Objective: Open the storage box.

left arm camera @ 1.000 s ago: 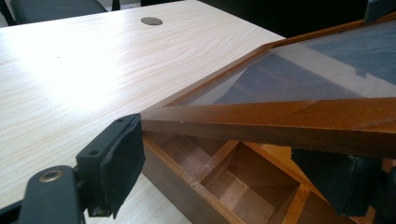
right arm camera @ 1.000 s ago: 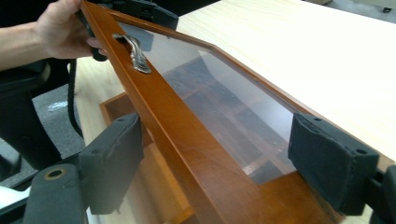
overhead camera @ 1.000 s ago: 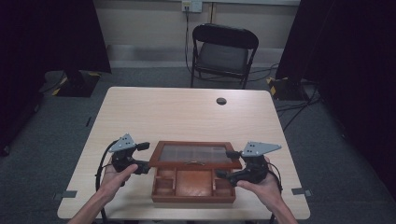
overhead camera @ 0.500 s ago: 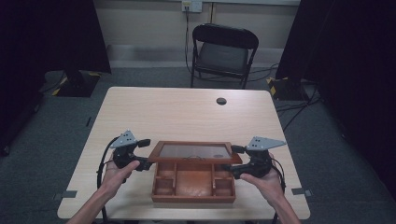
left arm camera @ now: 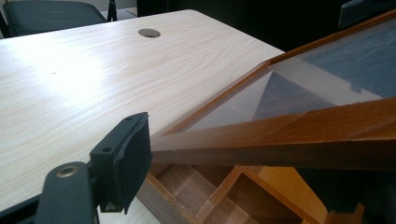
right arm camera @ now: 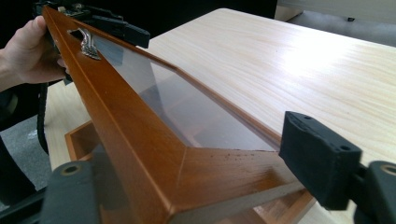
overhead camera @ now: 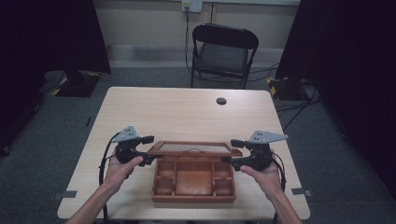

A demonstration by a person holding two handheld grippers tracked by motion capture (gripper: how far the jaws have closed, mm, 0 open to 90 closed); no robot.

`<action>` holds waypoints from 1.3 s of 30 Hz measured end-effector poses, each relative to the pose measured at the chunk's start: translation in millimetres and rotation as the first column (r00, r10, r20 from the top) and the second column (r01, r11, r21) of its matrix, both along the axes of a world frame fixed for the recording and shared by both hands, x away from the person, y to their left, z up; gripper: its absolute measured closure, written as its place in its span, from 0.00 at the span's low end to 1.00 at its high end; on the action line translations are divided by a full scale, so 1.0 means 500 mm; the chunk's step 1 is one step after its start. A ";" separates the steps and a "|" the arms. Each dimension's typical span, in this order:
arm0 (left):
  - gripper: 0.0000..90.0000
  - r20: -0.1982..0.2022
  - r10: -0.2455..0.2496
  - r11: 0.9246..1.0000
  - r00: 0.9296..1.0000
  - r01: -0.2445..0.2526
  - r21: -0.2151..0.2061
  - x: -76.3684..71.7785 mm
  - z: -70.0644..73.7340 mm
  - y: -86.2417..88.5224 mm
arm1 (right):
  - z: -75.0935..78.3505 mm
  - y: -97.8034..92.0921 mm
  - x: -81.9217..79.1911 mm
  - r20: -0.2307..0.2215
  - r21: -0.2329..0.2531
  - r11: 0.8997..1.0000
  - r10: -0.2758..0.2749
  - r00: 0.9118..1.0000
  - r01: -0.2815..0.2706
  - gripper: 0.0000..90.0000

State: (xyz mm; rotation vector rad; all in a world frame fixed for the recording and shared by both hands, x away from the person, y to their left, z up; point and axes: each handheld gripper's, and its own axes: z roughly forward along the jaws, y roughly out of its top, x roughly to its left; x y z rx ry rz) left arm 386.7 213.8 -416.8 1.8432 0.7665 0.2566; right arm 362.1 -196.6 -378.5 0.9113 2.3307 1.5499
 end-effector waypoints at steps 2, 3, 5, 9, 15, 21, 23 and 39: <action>0.24 0.002 -0.005 1.000 1.000 0.005 0.000 0.004 0.003 -0.001 | 0.002 0.000 0.004 0.002 0.009 1.000 -0.002 1.000 0.002 0.30; 0.25 0.001 -0.007 1.000 1.000 0.007 0.000 0.005 0.004 -0.001 | 0.002 0.000 0.006 0.004 0.011 1.000 -0.005 1.000 0.005 0.30; 0.26 0.016 -0.003 1.000 1.000 0.003 -0.006 0.006 0.003 -0.003 | 0.003 0.000 0.010 0.003 0.017 1.000 -0.004 1.000 0.004 0.32; 0.27 0.023 -0.004 1.000 1.000 0.004 -0.003 0.010 0.002 -0.005 | 0.002 0.001 0.017 0.002 0.022 1.000 -0.007 1.000 0.007 0.34; 0.34 0.030 -0.005 1.000 1.000 0.006 -0.023 0.015 0.002 -0.008 | 0.006 0.002 0.025 0.011 0.041 0.999 -0.005 1.000 0.004 0.40; 0.38 0.035 -0.023 1.000 0.999 0.023 -0.009 0.024 0.012 -0.010 | 0.008 0.004 0.035 0.012 0.052 0.999 -0.013 1.000 0.012 0.41; 0.38 0.029 -0.025 1.000 0.999 0.025 -0.015 0.027 0.013 -0.012 | 0.007 0.005 0.040 0.013 0.052 0.999 -0.016 1.000 0.015 0.41; 0.47 0.020 -0.019 0.999 1.000 0.020 -0.035 0.045 0.005 -0.014 | -0.006 0.010 0.072 -0.010 0.059 0.997 -0.040 0.999 0.041 0.39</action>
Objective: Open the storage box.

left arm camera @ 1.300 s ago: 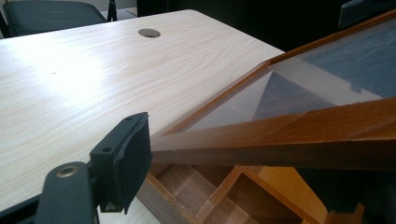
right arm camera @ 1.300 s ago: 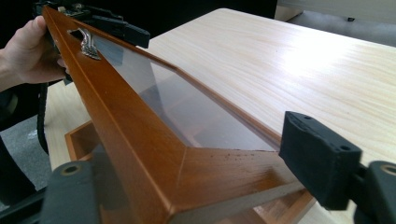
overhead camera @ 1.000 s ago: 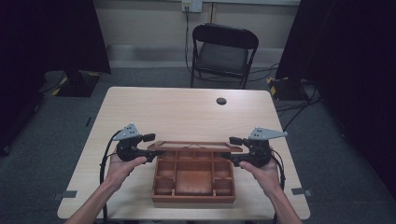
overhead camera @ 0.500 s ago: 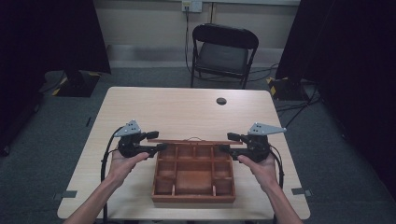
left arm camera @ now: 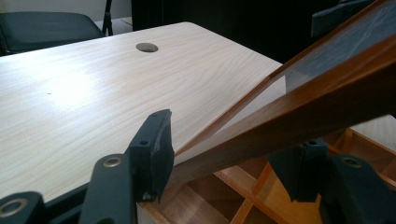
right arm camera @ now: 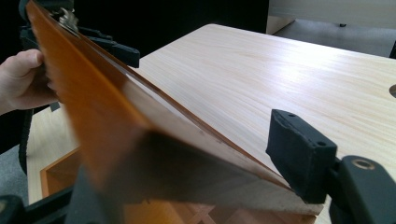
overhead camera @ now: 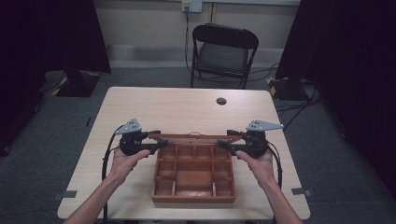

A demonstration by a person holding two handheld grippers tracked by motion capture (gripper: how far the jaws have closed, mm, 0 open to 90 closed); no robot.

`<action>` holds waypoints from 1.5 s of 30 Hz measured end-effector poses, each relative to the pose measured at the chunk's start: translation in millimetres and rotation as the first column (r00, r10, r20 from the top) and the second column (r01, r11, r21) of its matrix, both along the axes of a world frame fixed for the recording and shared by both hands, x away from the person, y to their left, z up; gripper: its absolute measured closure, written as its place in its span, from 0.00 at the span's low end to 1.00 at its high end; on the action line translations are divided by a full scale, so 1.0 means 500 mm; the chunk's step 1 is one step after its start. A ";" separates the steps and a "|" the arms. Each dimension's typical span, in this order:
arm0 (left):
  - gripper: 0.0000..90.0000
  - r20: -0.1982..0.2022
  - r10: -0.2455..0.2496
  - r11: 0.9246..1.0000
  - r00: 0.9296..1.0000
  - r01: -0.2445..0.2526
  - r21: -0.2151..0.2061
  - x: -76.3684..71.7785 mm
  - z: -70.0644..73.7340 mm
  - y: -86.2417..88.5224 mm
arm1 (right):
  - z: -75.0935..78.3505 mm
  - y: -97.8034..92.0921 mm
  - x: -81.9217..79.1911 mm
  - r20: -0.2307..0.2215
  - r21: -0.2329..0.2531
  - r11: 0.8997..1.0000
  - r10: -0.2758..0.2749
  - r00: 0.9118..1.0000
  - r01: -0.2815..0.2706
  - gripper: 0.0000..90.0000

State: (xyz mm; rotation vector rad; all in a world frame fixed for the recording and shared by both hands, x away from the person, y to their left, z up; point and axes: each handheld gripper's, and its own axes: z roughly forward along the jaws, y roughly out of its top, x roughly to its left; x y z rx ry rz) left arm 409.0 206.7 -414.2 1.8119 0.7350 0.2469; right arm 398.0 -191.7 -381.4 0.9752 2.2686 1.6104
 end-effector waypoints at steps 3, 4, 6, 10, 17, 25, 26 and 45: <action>0.47 0.003 0.004 1.000 1.000 -0.004 0.011 0.003 -0.002 -0.002 | -0.006 0.004 0.009 -0.009 -0.008 1.000 -0.003 1.000 0.003 0.39; 0.47 0.006 0.007 1.000 1.000 -0.007 0.011 0.003 -0.002 -0.003 | -0.007 0.005 0.010 -0.011 -0.006 1.000 -0.005 1.000 0.005 0.39; 0.47 0.006 0.012 1.000 1.000 -0.012 0.006 0.003 -0.002 -0.005 | -0.009 0.005 0.013 -0.011 -0.002 1.000 -0.007 1.000 0.007 0.39; 0.50 0.008 0.007 1.000 1.000 -0.008 0.012 0.009 -0.001 -0.011 | -0.011 0.005 0.020 -0.014 0.001 1.000 -0.015 1.000 0.015 0.39; 0.52 0.007 -0.002 1.000 1.000 0.002 0.022 0.019 0.005 -0.012 | -0.016 -0.001 0.031 -0.018 0.006 1.000 -0.028 0.999 0.028 0.41; 0.53 0.001 0.010 1.000 1.000 -0.010 0.012 0.028 0.003 -0.011 | -0.021 -0.005 0.043 -0.015 0.017 0.999 -0.042 0.999 0.042 0.43; 0.54 -0.003 0.012 1.000 1.000 -0.012 0.007 0.029 0.003 -0.012 | -0.022 -0.005 0.045 -0.016 0.019 0.999 -0.043 0.999 0.043 0.43; 0.56 -0.012 0.044 0.999 0.999 -0.044 0.027 0.057 -0.022 -0.016 | -0.048 0.000 0.081 -0.036 -0.010 0.998 -0.069 0.997 0.069 0.45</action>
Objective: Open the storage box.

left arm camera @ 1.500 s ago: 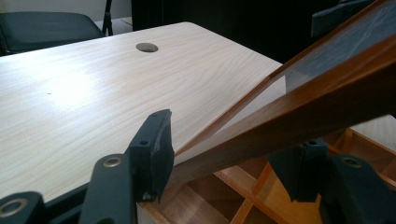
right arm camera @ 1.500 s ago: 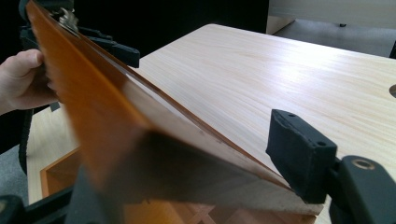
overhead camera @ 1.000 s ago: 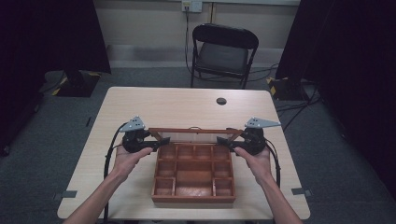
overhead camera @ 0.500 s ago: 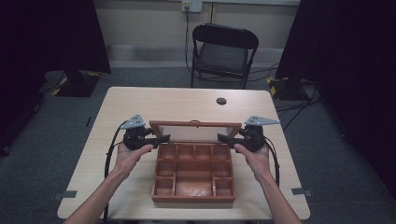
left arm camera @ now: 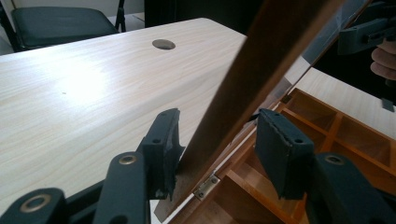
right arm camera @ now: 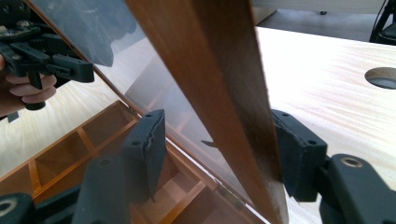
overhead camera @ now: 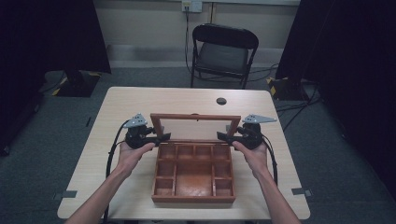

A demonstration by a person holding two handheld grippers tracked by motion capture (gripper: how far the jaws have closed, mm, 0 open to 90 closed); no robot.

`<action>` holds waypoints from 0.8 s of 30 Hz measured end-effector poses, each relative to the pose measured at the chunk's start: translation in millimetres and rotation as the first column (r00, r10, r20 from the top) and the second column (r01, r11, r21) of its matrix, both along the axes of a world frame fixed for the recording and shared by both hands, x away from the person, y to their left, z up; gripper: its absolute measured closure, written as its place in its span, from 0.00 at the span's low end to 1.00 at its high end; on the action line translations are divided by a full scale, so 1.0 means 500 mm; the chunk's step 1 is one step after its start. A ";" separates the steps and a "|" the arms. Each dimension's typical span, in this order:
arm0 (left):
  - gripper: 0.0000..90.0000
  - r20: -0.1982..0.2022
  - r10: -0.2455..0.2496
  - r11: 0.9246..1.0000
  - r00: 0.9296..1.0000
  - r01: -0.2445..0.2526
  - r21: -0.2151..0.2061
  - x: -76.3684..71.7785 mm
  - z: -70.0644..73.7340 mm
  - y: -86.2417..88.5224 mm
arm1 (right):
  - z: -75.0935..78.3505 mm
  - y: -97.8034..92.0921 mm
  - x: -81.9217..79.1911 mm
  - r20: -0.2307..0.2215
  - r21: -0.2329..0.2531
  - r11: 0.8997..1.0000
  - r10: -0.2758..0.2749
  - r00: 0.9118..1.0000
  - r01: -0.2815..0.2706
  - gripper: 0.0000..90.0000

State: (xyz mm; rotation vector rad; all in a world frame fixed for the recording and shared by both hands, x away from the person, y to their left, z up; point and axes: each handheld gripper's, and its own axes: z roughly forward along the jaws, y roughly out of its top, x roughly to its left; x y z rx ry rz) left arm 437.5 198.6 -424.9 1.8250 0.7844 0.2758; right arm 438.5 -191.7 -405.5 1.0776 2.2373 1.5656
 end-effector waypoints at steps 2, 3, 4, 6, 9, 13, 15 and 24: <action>0.56 -0.002 0.005 1.000 1.000 -0.005 -0.011 0.004 -0.003 0.000 | -0.003 0.000 0.005 -0.001 0.003 1.000 -0.002 1.000 0.002 0.46; 0.56 -0.002 0.008 1.000 1.000 -0.008 -0.006 0.005 -0.003 0.001 | -0.005 0.000 0.007 -0.001 0.008 1.000 -0.006 1.000 0.006 0.46; 0.56 -0.005 0.016 1.000 1.000 -0.017 -0.015 0.007 -0.005 0.000 | -0.006 0.000 0.009 -0.001 0.010 1.000 -0.007 1.000 0.007 0.47; 0.56 -0.012 0.011 1.000 1.000 -0.011 -0.015 0.011 -0.006 0.001 | -0.010 -0.001 0.015 -0.004 0.014 1.000 -0.012 1.000 0.012 0.47; 0.57 -0.019 0.013 1.000 1.000 -0.013 -0.019 0.018 -0.009 0.001 | -0.014 -0.001 0.021 -0.009 0.012 1.000 -0.015 1.000 0.015 0.48; 0.57 -0.023 0.015 1.000 1.000 -0.015 -0.017 0.026 -0.012 0.000 | -0.014 0.004 0.031 -0.009 -0.007 1.000 -0.020 1.000 0.020 0.48; 0.57 -0.024 0.017 1.000 1.000 -0.018 -0.016 0.028 -0.013 -0.001 | -0.014 0.006 0.034 -0.009 -0.011 1.000 -0.020 1.000 0.020 0.48; 0.58 -0.040 0.013 1.000 0.999 -0.014 -0.024 0.035 -0.021 0.001 | -0.028 0.005 0.042 -0.013 0.002 1.000 -0.017 1.000 0.017 0.48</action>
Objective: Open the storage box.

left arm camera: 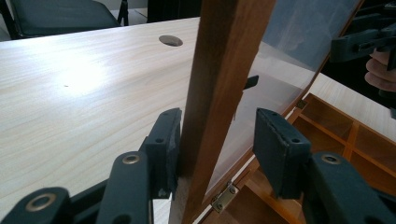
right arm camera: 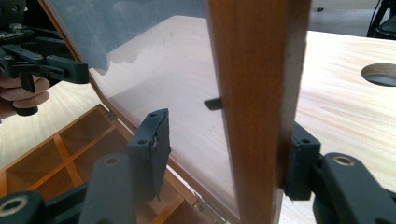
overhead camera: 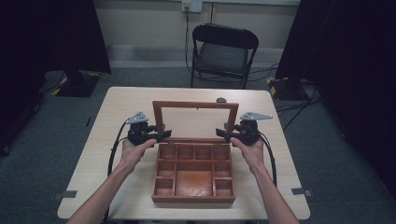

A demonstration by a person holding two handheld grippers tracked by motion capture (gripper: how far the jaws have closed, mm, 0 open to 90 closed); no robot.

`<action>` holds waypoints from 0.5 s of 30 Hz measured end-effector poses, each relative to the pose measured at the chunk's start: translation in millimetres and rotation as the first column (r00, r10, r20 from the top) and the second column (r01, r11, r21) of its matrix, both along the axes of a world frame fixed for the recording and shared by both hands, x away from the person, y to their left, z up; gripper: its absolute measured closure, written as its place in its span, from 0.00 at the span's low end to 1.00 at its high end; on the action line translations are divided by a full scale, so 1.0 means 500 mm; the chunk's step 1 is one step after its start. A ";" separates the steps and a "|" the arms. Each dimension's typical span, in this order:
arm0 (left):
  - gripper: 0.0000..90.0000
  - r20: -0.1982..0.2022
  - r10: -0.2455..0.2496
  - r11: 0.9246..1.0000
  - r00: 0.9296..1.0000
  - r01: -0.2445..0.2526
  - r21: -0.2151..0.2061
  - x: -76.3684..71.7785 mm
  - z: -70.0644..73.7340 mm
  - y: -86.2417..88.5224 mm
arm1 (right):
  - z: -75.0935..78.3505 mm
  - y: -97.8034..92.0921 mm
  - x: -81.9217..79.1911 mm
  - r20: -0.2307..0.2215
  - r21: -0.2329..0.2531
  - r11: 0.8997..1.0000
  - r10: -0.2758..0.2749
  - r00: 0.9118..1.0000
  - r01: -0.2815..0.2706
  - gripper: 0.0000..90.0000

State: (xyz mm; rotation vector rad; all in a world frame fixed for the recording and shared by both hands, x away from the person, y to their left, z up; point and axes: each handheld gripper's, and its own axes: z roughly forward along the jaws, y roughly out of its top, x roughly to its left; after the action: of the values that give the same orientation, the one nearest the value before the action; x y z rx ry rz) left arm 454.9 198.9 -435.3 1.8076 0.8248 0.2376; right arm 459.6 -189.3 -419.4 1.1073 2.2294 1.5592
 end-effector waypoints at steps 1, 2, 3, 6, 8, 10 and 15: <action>0.58 0.001 0.005 1.000 1.000 -0.005 -0.001 0.000 -0.001 0.000 | -0.001 0.000 0.001 -0.002 0.002 1.000 0.002 1.000 -0.002 0.48; 0.58 0.000 0.006 1.000 1.000 -0.006 -0.002 0.001 -0.001 -0.001 | -0.003 0.000 0.002 -0.003 0.001 1.000 0.001 1.000 -0.001 0.49; 0.58 0.001 0.007 1.000 1.000 -0.007 0.001 0.001 -0.001 0.000 | -0.004 0.000 0.003 -0.001 -0.001 1.000 0.002 1.000 -0.002 0.49; 0.58 -0.004 0.009 1.000 1.000 -0.009 -0.003 0.004 -0.004 -0.001 | -0.008 -0.001 0.006 -0.004 0.001 1.000 0.002 1.000 -0.002 0.49; 0.58 -0.002 0.012 1.000 1.000 -0.012 -0.006 0.005 -0.005 -0.001 | -0.010 -0.001 0.008 -0.003 0.003 1.000 -0.002 1.000 0.002 0.50; 0.59 -0.007 0.011 1.000 1.000 -0.011 -0.003 0.006 -0.007 0.000 | -0.011 -0.001 0.008 -0.002 0.006 1.000 -0.003 1.000 0.003 0.50; 0.60 -0.023 0.002 1.000 1.000 -0.002 0.006 0.006 -0.021 0.002 | -0.015 -0.002 0.004 0.023 0.006 1.000 -0.010 1.000 0.010 0.51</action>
State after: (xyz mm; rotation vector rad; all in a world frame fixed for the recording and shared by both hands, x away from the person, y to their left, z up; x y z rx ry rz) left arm 457.8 199.8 -445.9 1.8177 0.8427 0.2212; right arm 461.6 -190.1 -426.9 1.0950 2.2030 1.5670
